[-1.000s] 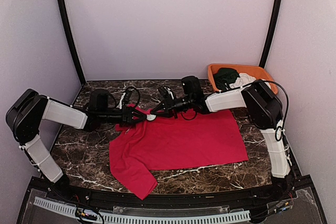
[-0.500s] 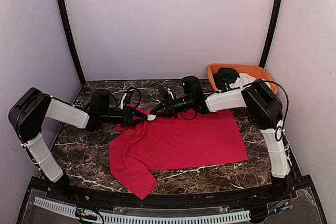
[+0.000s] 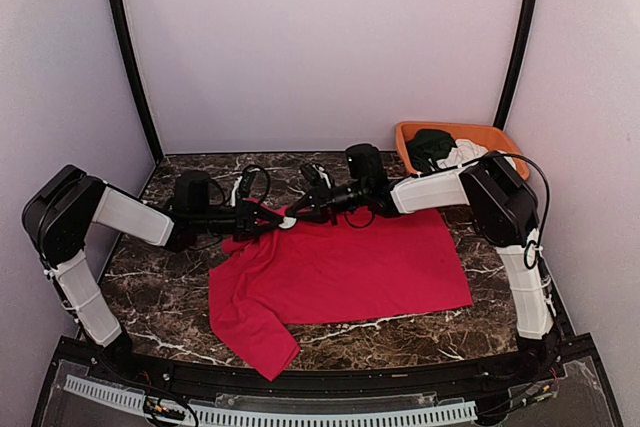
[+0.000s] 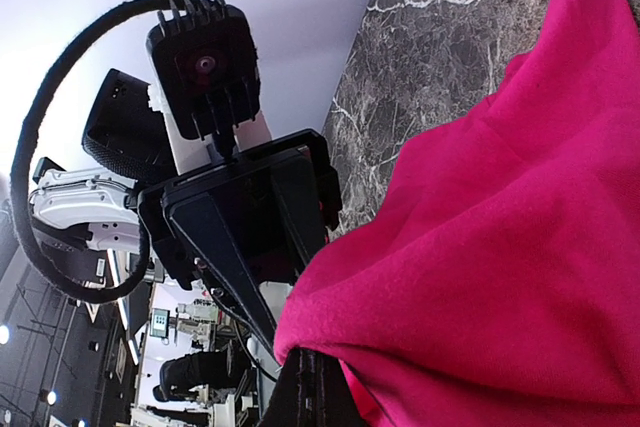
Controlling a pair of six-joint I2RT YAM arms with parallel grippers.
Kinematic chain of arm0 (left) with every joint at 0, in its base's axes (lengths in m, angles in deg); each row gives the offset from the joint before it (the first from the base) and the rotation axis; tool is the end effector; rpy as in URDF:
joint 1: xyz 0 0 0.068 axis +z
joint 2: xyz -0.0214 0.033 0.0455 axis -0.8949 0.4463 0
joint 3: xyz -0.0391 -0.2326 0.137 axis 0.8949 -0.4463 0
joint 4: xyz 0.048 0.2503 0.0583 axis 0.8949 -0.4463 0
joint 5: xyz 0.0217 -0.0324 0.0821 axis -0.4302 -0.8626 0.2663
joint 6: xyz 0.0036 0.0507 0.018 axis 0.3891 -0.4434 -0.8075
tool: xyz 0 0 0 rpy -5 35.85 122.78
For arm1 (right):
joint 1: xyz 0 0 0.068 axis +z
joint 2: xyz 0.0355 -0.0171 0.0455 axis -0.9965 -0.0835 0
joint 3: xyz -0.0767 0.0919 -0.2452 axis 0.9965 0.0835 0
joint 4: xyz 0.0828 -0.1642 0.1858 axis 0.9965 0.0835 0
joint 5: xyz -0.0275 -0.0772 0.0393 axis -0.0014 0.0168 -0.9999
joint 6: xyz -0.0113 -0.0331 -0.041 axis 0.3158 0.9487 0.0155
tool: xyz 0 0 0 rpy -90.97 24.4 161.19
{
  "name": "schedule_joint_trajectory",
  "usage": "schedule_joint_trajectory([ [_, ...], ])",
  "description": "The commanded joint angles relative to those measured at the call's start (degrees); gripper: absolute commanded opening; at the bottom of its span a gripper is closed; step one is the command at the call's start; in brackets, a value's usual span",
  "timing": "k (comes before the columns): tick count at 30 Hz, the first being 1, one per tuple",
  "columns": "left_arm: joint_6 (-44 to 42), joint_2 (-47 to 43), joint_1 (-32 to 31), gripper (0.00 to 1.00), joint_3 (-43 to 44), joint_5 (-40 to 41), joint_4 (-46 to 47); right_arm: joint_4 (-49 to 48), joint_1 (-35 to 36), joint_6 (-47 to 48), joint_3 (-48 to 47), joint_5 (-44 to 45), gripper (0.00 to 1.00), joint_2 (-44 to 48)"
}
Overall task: Pin the brooch onto the clothing
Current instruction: Pass from the right arm to the left
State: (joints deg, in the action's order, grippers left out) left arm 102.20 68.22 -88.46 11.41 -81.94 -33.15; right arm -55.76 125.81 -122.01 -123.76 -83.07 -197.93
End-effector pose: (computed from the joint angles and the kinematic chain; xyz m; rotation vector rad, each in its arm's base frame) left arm 0.2973 -0.1681 0.1745 0.3109 2.0540 -1.5932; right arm 0.3600 0.3493 0.1729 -0.5752 2.2912 1.9952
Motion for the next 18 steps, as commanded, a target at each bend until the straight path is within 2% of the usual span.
schedule_joint_trajectory([
  [1, 2.50, 0.69, -0.08, 0.21, 0.25, -1.20, 4.78, -3.91, 0.80, -0.72, -0.42, -1.68, 0.00, 1.31],
  [5, 3.15, 0.93, -0.07, 0.17, 0.26, -1.31, 6.03, -4.43, 0.88, -0.99, -0.34, -1.94, 0.00, 1.21],
  [12, 4.37, 1.58, -0.08, 0.01, 0.06, -1.75, 7.82, -5.42, 0.93, -1.46, 0.46, -2.08, 0.00, 1.14],
  [18, 5.39, 1.59, -0.08, 0.01, -0.05, -1.87, 9.74, -5.19, 0.93, -1.29, 0.38, -1.94, 0.00, 1.23],
])
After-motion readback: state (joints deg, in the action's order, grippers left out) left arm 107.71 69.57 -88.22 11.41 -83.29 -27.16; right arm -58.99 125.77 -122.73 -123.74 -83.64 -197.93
